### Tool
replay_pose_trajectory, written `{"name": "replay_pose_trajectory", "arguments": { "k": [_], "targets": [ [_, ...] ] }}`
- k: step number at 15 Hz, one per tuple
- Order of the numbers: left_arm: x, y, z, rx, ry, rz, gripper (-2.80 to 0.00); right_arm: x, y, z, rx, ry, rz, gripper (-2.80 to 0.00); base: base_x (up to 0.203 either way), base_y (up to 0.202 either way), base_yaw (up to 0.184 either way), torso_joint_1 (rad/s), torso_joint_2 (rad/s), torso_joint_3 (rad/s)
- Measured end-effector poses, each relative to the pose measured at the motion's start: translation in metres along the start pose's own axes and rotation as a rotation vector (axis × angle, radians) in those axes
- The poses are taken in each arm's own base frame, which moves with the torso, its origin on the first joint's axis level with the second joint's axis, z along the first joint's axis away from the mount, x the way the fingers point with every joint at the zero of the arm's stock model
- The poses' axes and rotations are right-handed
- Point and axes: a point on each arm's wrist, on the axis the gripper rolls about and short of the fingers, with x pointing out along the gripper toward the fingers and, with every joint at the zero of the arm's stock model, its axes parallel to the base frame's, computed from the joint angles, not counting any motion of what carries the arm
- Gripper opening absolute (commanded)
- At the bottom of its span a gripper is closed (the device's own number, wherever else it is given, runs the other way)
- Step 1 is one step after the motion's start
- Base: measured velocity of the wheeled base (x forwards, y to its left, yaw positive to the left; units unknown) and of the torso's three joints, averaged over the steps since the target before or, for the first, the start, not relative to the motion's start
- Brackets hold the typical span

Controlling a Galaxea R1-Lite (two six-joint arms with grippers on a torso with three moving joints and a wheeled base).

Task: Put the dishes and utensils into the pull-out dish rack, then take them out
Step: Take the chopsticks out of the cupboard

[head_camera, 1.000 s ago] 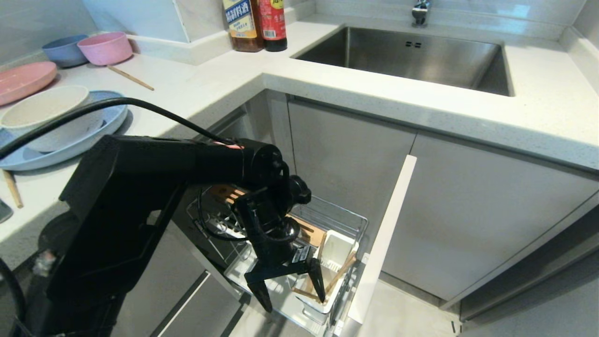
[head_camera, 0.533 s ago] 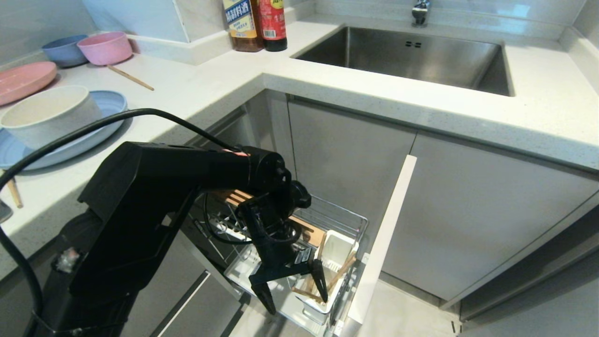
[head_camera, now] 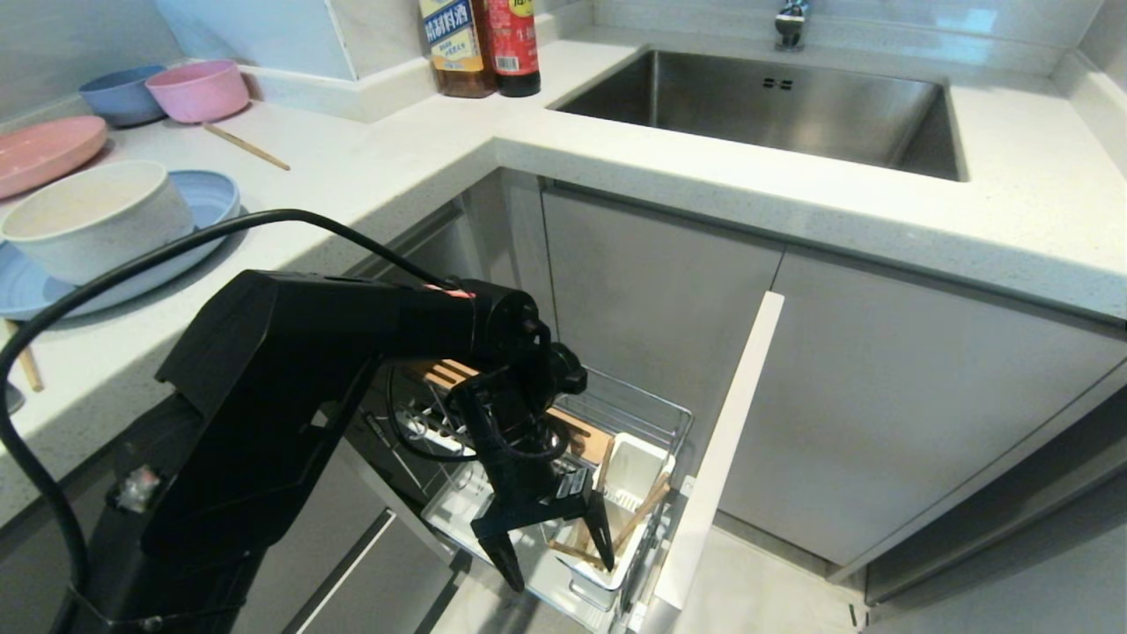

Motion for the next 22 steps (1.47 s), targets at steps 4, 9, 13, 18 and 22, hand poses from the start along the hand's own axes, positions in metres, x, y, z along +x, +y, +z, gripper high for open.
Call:
{"name": "replay_pose_trajectory", "arguments": {
  "k": [4,9,13,18,22],
  "targets": [
    [-0.002,0.000,-0.001,0.004,-0.010,0.001,-2.80,0.000,0.000,0.000,0.000,0.000,0.000,-2.80,0.000,0.000,0.000,0.000,0.00,0.000],
    [-0.005,-0.003,-0.004,0.001,-0.019,-0.004,-2.80,0.000,0.000,0.000,0.000,0.000,0.000,-2.80,0.000,0.000,0.000,0.000,0.00,0.000],
    [-0.008,-0.006,-0.008,0.004,-0.027,-0.007,-2.80,0.000,0.000,0.000,0.000,0.000,0.000,-2.80,0.000,0.000,0.000,0.000,0.00,0.000],
    [-0.020,-0.018,-0.034,-0.045,-0.014,0.009,-2.80,0.000,0.000,0.000,0.000,0.000,0.000,-2.80,0.000,0.000,0.000,0.000,0.00,0.000],
    [-0.038,-0.028,-0.068,-0.031,-0.033,0.072,-2.80,0.000,0.000,0.000,0.000,0.000,0.000,-2.80,0.000,0.000,0.000,0.000,0.00,0.000]
  ]
}}
